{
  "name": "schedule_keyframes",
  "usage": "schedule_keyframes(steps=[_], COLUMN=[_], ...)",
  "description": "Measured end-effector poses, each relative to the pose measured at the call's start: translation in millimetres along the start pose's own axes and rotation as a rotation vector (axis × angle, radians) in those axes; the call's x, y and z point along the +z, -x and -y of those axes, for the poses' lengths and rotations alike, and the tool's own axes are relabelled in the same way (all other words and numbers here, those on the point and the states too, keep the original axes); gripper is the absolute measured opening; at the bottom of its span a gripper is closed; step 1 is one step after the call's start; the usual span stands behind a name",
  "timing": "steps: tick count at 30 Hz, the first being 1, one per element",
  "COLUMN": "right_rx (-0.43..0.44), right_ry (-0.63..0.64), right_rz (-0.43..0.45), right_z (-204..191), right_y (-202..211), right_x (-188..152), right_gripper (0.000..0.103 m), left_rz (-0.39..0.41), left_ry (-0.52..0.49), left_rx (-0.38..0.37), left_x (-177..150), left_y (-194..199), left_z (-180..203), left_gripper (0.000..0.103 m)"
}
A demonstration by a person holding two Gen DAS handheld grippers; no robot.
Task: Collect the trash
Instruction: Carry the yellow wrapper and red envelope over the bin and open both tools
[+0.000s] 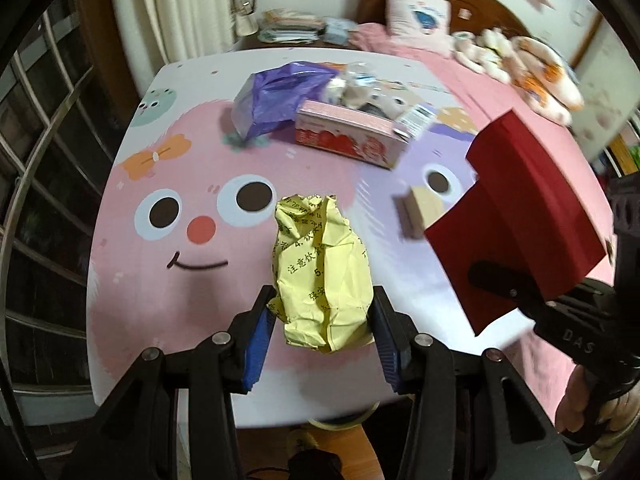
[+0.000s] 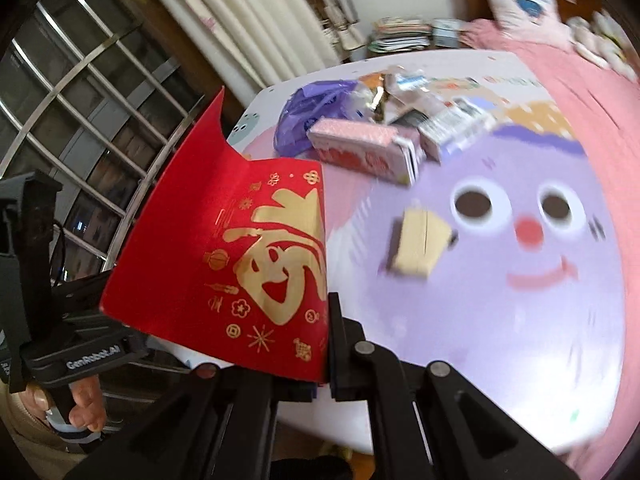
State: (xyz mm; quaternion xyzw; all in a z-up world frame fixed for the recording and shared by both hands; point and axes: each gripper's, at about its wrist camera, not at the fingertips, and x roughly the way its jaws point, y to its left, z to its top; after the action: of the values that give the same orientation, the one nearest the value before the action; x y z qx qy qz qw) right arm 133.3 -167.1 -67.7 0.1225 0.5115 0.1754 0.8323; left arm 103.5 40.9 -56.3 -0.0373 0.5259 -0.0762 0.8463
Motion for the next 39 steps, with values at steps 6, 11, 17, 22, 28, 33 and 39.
schedule_keyframes(steps=[6, 11, 17, 22, 28, 33, 39], right_rx=[-0.044, -0.083, -0.127, -0.143, -0.158, -0.165, -0.190], right_ry=[-0.112, -0.183, -0.235, -0.300, -0.374, -0.432, -0.413], right_rz=[0.023, -0.007, -0.070, -0.150, -0.236, -0.292, -0.330], right_z=[-17.8, -22.5, -21.0, -7.8, 27.2, 69.5, 109.9], right_y=[14.6, 17.9, 16.1, -5.2, -57.5, -121.7, -204.3], right_x=[-69.1, -117.6, -166.3, -211.3, -257.3, -289.5, -310.4], right_gripper=[0.003, 0.003, 0.003, 0.003, 0.003, 0.003, 0.005], left_rz=[0.018, -0.014, -0.053, -0.118, -0.202, -0.228, -0.255], left_ry=[-0.112, -0.187, -0.192, -0.194, -0.193, -0.201, -0.156], left_rx=[-0.044, -0.084, -0.147, -0.154, -0.138, -0.112, -0.100], left_x=[-48.5, -87.8, -130.5, -169.4, -210.4, -237.7, -261.0], left_y=[25.2, 27.6, 17.0, -12.3, -71.8, -131.4, -213.7], left_z=[-0.3, 5.0, 13.3, 23.9, 32.9, 39.8, 39.1], left_gripper=[0.045, 0.045, 0.045, 0.046, 0.047, 0.048, 0.053])
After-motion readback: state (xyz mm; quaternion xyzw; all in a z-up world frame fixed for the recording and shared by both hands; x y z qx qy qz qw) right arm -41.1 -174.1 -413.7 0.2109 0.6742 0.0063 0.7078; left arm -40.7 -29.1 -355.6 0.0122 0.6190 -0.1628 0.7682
